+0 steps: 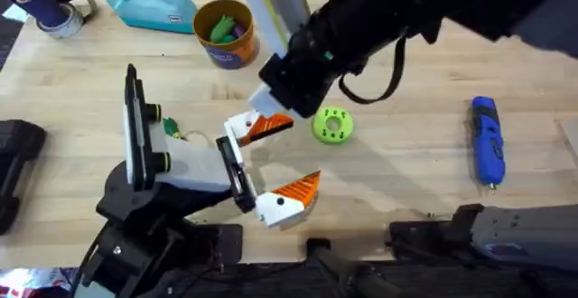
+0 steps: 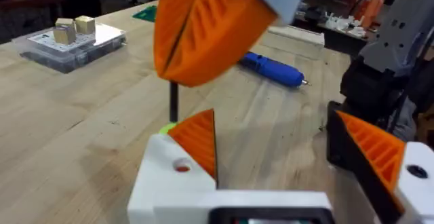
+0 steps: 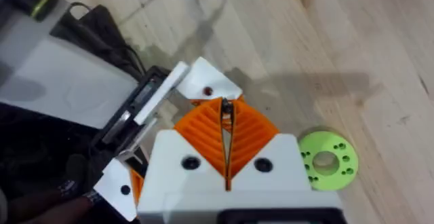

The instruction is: Pick up the gripper from the table and insert it into the empty holder that is missing its gripper. Then pick up a screw, insert it into the mounting hole, and use the screwdriver to tighten it. Finally, clean up the table by picking up the vegetable and placing it into the bucket.

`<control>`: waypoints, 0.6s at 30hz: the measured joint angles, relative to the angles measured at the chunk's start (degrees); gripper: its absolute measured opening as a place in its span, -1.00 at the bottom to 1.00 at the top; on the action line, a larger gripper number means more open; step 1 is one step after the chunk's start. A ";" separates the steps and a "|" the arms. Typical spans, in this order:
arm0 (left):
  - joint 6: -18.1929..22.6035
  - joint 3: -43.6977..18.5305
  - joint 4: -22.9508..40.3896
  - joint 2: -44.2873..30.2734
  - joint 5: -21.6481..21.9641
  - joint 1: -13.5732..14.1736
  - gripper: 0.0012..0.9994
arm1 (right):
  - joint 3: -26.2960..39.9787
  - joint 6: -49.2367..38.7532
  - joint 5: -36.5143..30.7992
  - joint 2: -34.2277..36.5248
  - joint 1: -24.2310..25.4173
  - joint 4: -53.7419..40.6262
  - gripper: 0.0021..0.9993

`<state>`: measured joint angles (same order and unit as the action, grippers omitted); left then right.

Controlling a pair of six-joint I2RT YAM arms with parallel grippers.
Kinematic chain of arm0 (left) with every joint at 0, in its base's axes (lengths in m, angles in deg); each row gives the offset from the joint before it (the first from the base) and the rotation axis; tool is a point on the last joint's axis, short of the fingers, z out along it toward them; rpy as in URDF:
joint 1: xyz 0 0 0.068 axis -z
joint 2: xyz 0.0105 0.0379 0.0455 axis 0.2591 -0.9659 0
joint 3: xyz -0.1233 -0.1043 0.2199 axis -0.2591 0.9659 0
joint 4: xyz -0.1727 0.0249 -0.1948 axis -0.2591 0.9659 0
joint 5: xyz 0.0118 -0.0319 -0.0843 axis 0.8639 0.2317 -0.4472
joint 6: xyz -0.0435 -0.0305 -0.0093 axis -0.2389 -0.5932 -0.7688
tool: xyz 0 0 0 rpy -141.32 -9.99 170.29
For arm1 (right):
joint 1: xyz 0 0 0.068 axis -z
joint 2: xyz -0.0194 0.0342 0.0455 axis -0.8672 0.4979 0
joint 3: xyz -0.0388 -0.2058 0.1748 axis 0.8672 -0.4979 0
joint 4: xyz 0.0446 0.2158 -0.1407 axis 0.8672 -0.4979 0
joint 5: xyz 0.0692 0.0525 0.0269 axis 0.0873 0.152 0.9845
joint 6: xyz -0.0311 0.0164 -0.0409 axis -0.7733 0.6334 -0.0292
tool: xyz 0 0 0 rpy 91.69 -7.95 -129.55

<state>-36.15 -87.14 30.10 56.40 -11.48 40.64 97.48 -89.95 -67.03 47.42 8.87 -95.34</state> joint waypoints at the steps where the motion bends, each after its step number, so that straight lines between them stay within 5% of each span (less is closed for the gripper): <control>1: 0.00 0.00 0.00 0.00 0.00 0.00 0.99 | 0.00 -0.01 0.06 0.00 -0.39 0.07 -0.99; 18: 0.00 0.00 0.00 0.00 0.00 0.00 0.99 | 0.07 -1.35 0.10 1.88 -2.51 1.16 -0.99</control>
<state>-36.15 -87.14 30.10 56.40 -11.48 40.64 97.55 -91.30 -66.92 49.30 6.36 -94.18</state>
